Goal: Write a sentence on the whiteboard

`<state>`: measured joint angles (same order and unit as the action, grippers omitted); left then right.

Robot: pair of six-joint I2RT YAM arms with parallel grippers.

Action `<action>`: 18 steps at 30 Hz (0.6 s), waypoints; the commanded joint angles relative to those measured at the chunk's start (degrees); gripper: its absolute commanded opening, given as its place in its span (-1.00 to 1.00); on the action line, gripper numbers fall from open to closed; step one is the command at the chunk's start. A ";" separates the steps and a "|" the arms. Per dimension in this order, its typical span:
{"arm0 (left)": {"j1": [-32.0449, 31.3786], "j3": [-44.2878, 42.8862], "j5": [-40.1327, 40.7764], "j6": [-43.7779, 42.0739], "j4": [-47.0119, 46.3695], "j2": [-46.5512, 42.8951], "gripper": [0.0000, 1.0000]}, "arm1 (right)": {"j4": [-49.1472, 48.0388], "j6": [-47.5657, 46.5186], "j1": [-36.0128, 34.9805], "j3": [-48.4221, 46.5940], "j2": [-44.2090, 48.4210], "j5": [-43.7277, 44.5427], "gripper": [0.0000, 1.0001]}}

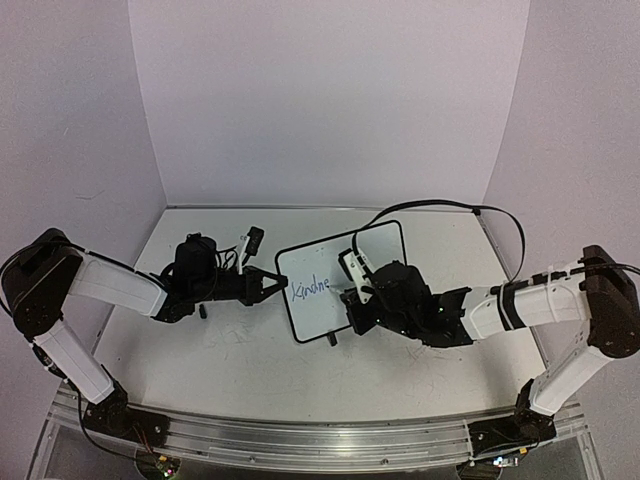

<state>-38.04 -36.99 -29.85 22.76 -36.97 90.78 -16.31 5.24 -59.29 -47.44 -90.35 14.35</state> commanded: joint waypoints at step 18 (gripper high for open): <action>0.16 0.24 -0.29 -0.10 1.03 -2.11 -1.00 | -5.78 -1.57 0.97 1.20 3.60 0.02 -1.00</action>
<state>-38.09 -36.97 -29.90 22.72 -36.32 90.37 -19.80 4.29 -58.41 -43.41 -86.24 13.56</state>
